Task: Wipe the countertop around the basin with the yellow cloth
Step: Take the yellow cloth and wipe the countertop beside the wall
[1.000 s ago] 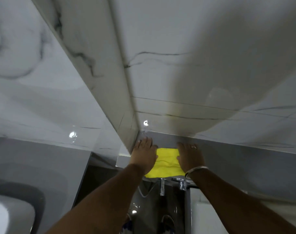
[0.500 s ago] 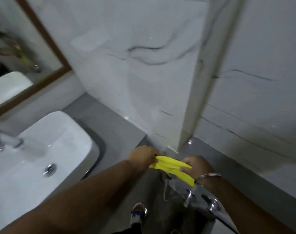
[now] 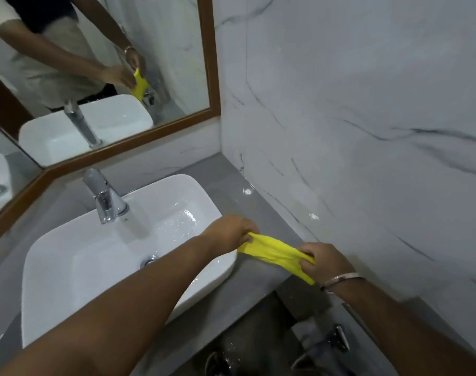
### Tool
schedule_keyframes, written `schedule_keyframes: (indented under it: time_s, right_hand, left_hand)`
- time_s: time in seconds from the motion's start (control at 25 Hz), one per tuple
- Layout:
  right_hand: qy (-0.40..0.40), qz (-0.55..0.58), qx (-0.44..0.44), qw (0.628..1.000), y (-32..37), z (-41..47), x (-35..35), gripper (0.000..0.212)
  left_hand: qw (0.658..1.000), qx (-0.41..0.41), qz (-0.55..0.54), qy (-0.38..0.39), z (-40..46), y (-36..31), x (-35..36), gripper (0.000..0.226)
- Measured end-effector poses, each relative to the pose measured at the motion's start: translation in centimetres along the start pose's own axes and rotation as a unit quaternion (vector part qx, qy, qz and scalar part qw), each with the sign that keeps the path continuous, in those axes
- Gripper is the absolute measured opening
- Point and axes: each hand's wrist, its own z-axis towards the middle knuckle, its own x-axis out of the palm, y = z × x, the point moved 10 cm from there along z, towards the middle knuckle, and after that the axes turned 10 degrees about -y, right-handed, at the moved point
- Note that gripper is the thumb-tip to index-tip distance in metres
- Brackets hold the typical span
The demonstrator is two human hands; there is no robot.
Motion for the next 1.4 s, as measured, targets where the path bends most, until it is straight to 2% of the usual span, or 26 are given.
schedule_keyframes:
  time_s: [0.12,0.24,0.32,0.48,0.52,0.6,0.68,0.76,0.84,0.88,0.96,1.08,1.24,1.32,1.4]
  right_hand:
    - [-0.005,-0.044,0.03,0.999,0.2,3.6,1.0,0.042]
    - [-0.014,-0.057,0.042,0.997,0.4,8.5,2.5,0.044]
    - [-0.018,-0.091,0.022,0.995,0.6,11.8,3.8,0.046]
    - [0.023,-0.183,-0.077,0.98,1.8,17.4,8.1,0.054]
    - [0.045,-0.207,-0.089,0.973,1.6,18.1,9.2,0.051]
    - [0.15,-0.258,-0.092,0.95,0.3,17.5,13.0,0.044]
    - [0.223,-0.26,-0.11,0.933,-0.6,15.0,15.8,0.045]
    - [0.178,-0.215,-0.14,0.95,0.2,14.4,16.4,0.066]
    - [0.106,-0.199,-0.178,0.958,0.1,15.9,17.3,0.056]
    - [0.116,-0.19,-0.19,0.956,0.6,16.8,18.3,0.05]
    - [0.147,-0.175,-0.241,0.943,1.9,18.5,21.0,0.053]
    - [0.129,-0.198,-0.293,0.927,2.2,19.9,23.9,0.053]
    - [0.039,-0.237,-0.219,0.946,-0.5,23.7,22.7,0.054]
    - [0.013,-0.231,-0.142,0.962,-1.3,27.1,22.3,0.057]
    - [0.009,-0.198,-0.109,0.974,0.0,30.7,23.0,0.059]
  left_hand:
    - [0.998,0.025,0.062,0.023,4.1,3.0,-0.1,0.024]
    - [0.995,0.023,0.101,0.014,8.3,6.4,-0.8,0.02]
    - [0.992,0.003,0.122,0.019,10.7,9.2,-0.9,0.019]
    - [0.985,-0.057,0.15,0.059,13.4,15.2,0.2,0.022]
    - [0.985,-0.08,0.137,0.07,13.4,16.3,0.4,0.02]
    - [0.983,-0.115,0.116,0.085,12.5,17.8,0.9,0.016]
    - [0.988,-0.095,0.113,0.045,11.2,18.3,0.0,0.03]
    - [0.99,-0.057,0.118,-0.054,9.1,18.8,-2.0,0.056]
    - [0.987,-0.06,0.098,-0.114,6.3,19.8,-3.1,0.084]
    - [0.987,-0.069,0.092,-0.115,5.2,20.5,-2.9,0.094]
    - [0.989,-0.073,0.091,-0.093,4.1,21.0,-1.7,0.106]
    - [0.991,-0.076,0.065,-0.089,4.2,21.2,-0.5,0.114]
    - [0.987,-0.108,-0.008,-0.117,4.5,21.1,0.2,0.122]
    - [0.985,-0.117,-0.026,-0.12,4.8,20.8,0.4,0.126]
    - [0.983,-0.134,-0.018,-0.121,5.0,20.7,0.5,0.129]
